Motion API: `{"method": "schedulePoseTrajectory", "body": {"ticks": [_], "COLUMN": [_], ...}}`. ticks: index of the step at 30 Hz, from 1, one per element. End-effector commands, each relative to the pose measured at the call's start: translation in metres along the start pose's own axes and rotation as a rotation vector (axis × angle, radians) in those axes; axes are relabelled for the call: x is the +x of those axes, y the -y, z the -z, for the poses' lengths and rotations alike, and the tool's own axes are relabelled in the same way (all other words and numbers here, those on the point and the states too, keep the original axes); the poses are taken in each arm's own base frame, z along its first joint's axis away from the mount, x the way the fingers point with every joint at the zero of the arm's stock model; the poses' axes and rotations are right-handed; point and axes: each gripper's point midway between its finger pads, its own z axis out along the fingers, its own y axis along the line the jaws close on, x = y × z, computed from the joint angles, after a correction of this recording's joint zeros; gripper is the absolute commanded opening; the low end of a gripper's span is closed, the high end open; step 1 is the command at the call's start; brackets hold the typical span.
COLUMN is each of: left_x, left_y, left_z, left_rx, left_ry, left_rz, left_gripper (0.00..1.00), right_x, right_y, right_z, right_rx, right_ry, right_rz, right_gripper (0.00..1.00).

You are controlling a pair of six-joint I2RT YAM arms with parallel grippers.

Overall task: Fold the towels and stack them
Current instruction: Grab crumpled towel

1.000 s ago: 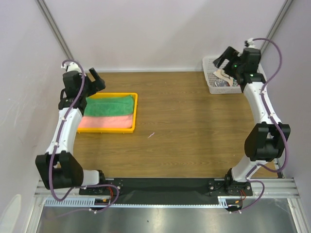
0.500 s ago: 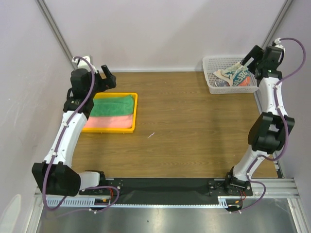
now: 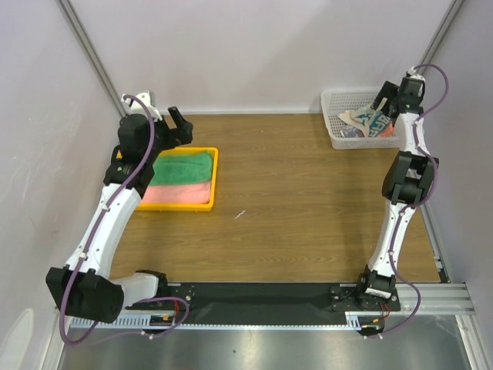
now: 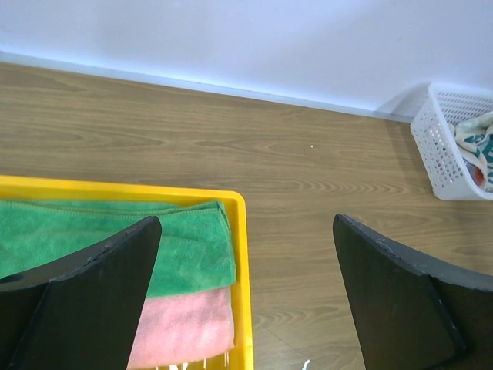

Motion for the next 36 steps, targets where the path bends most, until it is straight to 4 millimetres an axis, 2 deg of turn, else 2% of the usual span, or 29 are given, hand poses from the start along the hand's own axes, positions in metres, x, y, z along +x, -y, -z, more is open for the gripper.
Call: {"method": "schedulePoseTrajectory", "body": {"ticks": [1,2,4,6,13,19,20,24,26,27,28,29,31,32,34,35,36], "left_x": [-0.005,-0.004,-0.003,0.000,0.011,0.018,0.019,0.015,0.014,0.008,0.005,0.001,-0.010,-0.015,-0.025,-0.027,-0.033], "left_y": [0.001,0.001,0.003,0.005,0.008,0.008,0.009,0.011,0.010,0.010,0.010,0.011,0.013,0.015,0.019,0.020,0.024], "left_z": [0.012,0.013,0.014,0.014,0.007,-0.001,-0.002,-0.003,-0.004,-0.002,-0.001,-0.001,0.000,0.000,-0.001,-0.002,-0.002], "left_rx": [-0.027,-0.032,-0.038,-0.041,-0.057,-0.070,-0.071,-0.071,-0.077,-0.081,-0.084,-0.085,-0.075,-0.069,-0.055,-0.052,-0.040], "left_ry": [0.029,0.026,0.025,0.018,-0.010,-0.052,-0.057,-0.048,-0.052,-0.045,-0.042,-0.037,-0.020,-0.013,-0.002,-0.001,0.009], "left_rz": [0.041,0.051,0.053,0.058,0.085,0.089,0.088,0.088,0.082,0.070,0.064,0.053,0.019,0.008,-0.012,-0.016,-0.015], "left_gripper": [1.00,1.00,1.00,1.00,1.00,1.00,1.00,1.00,1.00,1.00,1.00,1.00,1.00,1.00,1.00,1.00,1.00], "right_x": [-0.022,-0.013,-0.010,0.009,0.045,0.053,0.052,0.034,0.026,0.014,0.001,-0.009,-0.037,-0.061,-0.094,-0.124,-0.139], "right_y": [-0.004,-0.001,0.002,0.009,0.020,0.026,0.025,0.024,0.022,0.017,0.013,0.008,-0.003,-0.010,-0.020,-0.035,-0.041], "right_z": [-0.008,-0.016,-0.026,-0.039,-0.061,-0.066,-0.066,-0.065,-0.063,-0.059,-0.051,-0.045,-0.028,-0.011,0.014,0.043,0.057], "right_rx": [0.014,0.025,0.037,0.054,0.078,0.082,0.078,0.063,0.049,0.034,0.025,0.011,-0.018,-0.033,-0.054,-0.098,-0.116], "right_ry": [0.084,0.080,0.093,0.067,0.009,-0.005,-0.002,0.039,0.051,0.071,0.088,0.104,0.150,0.192,0.254,0.313,0.344], "right_rz": [0.085,0.099,0.120,0.124,0.141,0.137,0.132,0.126,0.119,0.115,0.111,0.111,0.113,0.112,0.107,0.106,0.095], "right_gripper": [1.00,1.00,1.00,1.00,0.97,0.83,0.77,0.51,0.32,0.23,0.05,0.00,0.00,0.00,0.00,0.00,0.00]}}
